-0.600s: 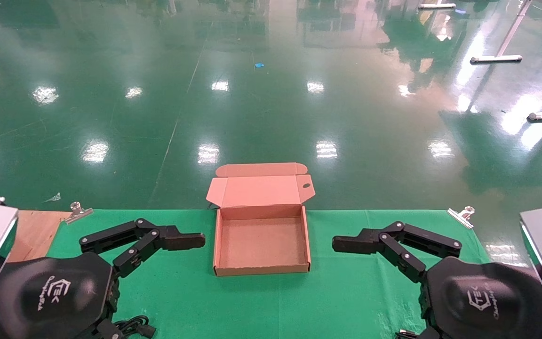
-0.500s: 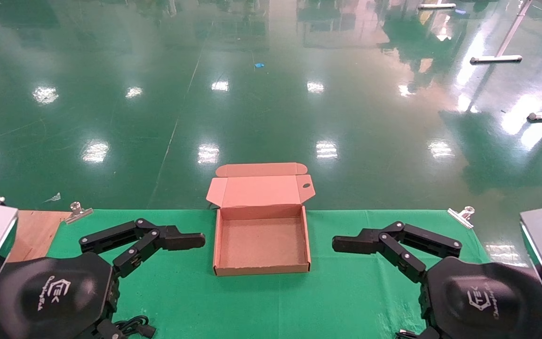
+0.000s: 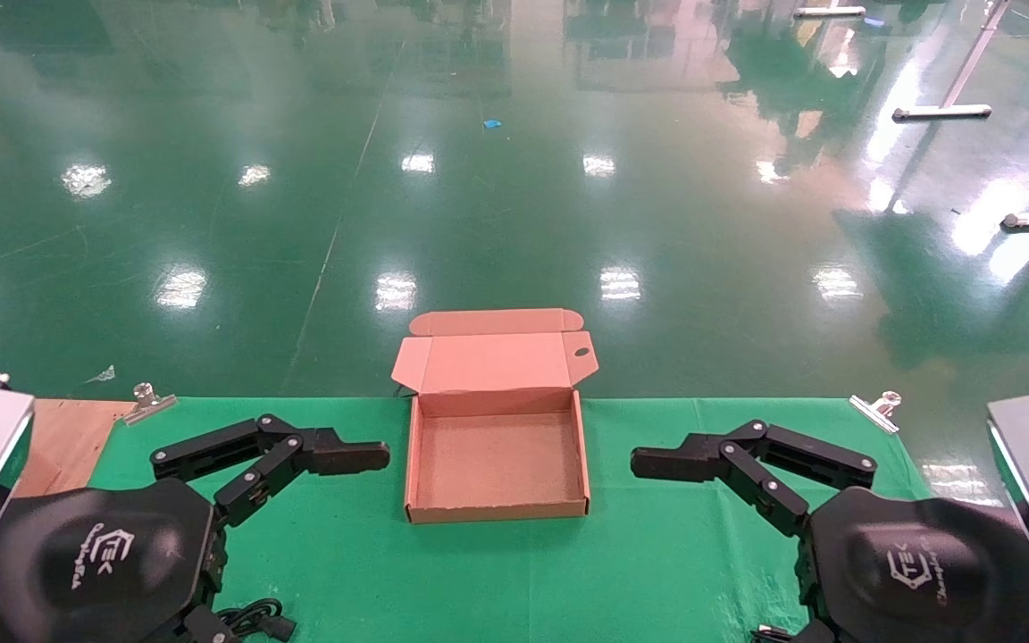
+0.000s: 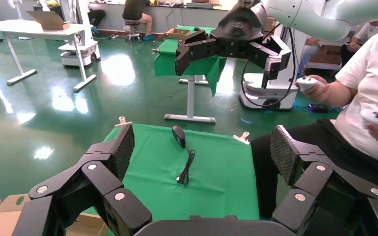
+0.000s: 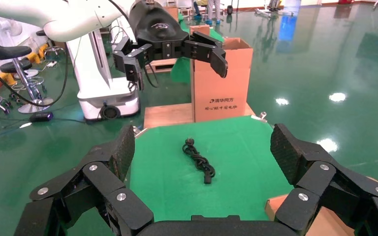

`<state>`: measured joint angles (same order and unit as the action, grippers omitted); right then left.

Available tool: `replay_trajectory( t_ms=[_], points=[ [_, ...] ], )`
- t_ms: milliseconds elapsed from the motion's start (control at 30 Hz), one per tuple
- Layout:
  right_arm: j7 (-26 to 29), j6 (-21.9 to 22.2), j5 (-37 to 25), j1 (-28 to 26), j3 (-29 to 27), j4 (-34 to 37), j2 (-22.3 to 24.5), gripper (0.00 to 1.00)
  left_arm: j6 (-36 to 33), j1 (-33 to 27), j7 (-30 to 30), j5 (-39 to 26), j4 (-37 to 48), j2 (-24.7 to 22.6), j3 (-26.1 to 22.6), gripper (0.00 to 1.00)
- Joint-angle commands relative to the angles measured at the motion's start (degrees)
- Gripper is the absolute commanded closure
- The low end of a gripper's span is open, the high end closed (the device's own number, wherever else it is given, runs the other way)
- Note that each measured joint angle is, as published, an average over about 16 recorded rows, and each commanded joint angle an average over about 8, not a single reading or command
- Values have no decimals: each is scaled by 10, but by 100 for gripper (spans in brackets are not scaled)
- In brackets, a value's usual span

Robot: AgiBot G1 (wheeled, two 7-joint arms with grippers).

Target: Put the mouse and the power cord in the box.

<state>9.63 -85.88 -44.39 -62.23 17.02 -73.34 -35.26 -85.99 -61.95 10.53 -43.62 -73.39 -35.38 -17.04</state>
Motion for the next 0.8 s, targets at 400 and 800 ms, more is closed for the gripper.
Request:
replay_trajectory(
  t_ms=[400, 800],
  points=[
    [-66, -26, -164, -68, 62, 26, -21, 0, -31, -53, -7, -121, 34, -11, -62, 0],
    [-141, -14, -431, -152, 173, 56, -81, 0, -46, -162, -57, -322, 137, -37, -198, 0]
  ],
)
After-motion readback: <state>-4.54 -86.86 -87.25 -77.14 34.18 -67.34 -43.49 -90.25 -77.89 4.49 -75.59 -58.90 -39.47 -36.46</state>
